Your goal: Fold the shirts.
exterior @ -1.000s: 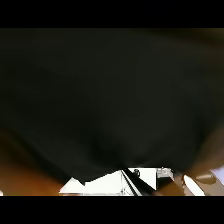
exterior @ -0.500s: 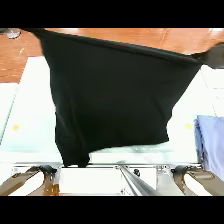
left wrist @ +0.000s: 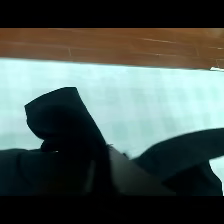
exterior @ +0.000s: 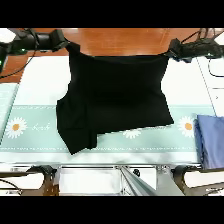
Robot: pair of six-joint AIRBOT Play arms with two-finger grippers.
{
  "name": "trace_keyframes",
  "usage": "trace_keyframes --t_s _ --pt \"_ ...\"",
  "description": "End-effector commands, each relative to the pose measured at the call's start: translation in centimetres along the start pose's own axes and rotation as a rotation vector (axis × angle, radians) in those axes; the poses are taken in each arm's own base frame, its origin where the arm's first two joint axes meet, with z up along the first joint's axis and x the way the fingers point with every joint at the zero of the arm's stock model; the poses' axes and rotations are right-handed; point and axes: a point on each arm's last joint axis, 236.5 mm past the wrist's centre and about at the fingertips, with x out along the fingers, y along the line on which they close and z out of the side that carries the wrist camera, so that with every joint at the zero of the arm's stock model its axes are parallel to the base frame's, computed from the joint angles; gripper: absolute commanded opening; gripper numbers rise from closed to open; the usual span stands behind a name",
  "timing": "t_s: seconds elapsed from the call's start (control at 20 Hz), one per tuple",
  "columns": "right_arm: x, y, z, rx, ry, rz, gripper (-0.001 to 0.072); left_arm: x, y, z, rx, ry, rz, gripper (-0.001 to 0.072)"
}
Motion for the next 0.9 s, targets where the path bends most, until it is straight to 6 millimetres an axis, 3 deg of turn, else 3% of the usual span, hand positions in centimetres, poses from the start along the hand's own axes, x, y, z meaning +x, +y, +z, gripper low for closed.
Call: trace_keyframes --t_s 0.0,0.1,0.2,0.3,0.4,0.5,0.6,0.65,0.75,0.85 --pt "2.5 -1.4 1.7 0.158 -0.013 0.092 0.0645 1.6 1.9 -2.2 -0.09 0.083 0.013 0.0696" --pt "0.2 -3.3 1.1 0.138 0.042 0.095 0.0622 -0.5 3.9 -4.2 -0.087 0.21 0.043 0.0706" --pt "-3.4 -6.4 -1.1 0.095 0.154 0.056 0.0622 -4.2 7.4 -7.4 -0.118 0.386 0.1 0.0706" --pt "-7.6 -11.4 -4.3 0.088 0.286 -0.131 0.0621 -8.2 10.2 -11.3 -0.203 0.556 0.133 0.0705" --pt "-12.0 -16.3 -5.8 0.088 0.291 -0.362 0.0621 -10.9 11.6 -14.0 -0.294 0.581 0.155 0.0705" --pt "-13.8 -17.8 -7.0 0.172 0.204 -0.369 0.0621 -12.6 13.1 -17.2 -0.368 0.541 0.193 0.0705" --pt "-14.0 -18.1 -10.4 0.214 0.173 -0.331 0.0621 -14.4 14.9 -21.9 -0.441 0.513 0.23 0.0705" --pt "-13.5 -17.4 -12.9 0.257 0.178 -0.286 0.0621 -15.1 16.1 -24.8 -0.505 0.496 0.257 0.0704" --pt "-11.2 -13.0 -16.4 0.311 0.151 -0.099 0.0621 -15.5 17.0 -29.2 -0.704 0.437 0.247 0.0704" --pt "-9.5 -10.2 -19.5 0.301 0.158 -0.003 0.0621 -14.8 15.6 -30.8 -0.788 0.373 0.118 0.0704"
